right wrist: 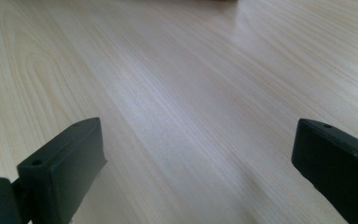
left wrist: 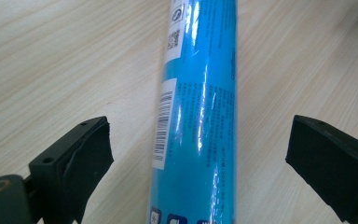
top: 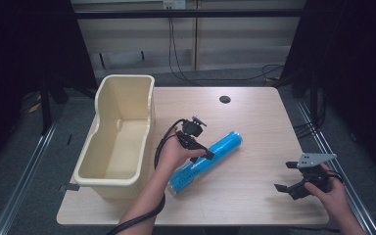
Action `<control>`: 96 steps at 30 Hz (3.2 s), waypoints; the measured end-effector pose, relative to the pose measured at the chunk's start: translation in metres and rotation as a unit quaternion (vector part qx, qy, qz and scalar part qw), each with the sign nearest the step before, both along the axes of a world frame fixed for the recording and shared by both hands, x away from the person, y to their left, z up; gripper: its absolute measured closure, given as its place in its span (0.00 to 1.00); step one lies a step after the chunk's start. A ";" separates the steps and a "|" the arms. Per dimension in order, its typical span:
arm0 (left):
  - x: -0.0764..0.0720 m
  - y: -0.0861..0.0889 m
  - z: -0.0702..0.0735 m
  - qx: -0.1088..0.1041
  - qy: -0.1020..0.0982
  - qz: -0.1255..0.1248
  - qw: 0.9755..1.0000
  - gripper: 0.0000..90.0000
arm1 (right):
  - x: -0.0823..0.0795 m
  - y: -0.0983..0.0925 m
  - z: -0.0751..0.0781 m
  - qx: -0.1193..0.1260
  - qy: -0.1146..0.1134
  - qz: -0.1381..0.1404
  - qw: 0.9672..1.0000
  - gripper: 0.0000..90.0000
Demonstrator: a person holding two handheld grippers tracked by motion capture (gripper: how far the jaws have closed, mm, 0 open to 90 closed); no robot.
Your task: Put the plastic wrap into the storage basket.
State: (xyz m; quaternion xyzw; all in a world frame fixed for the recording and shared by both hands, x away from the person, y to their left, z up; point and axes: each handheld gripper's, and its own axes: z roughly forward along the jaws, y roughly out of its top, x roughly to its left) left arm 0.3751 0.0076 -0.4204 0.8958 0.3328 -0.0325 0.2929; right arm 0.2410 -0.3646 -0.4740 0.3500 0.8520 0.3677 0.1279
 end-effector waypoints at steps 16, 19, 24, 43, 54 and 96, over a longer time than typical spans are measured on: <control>0.014 -0.029 -0.019 0.049 0.008 -0.015 0.999 0.11 | 0.002 0.001 0.000 0.003 0.000 0.003 1.000 0.02; 0.017 -0.034 -0.024 0.058 0.007 -0.017 0.998 0.12 | 0.002 0.001 0.000 0.003 0.001 0.003 1.000 0.02; 0.016 -0.045 -0.036 0.073 0.035 -0.028 0.996 0.18 | 0.003 0.001 0.001 0.005 -0.001 0.004 1.000 0.02; 0.009 -0.054 -0.052 0.116 0.029 -0.043 0.992 0.35 | 0.002 0.000 0.003 0.010 -0.004 0.001 1.000 0.02; 0.005 -0.052 -0.033 0.132 0.058 -0.016 0.989 0.36 | 0.003 -0.001 0.003 0.016 -0.006 0.002 1.000 0.02; 0.012 -0.013 0.059 0.040 0.041 0.035 0.998 0.36 | 0.004 0.001 0.005 0.032 -0.009 0.004 0.999 0.02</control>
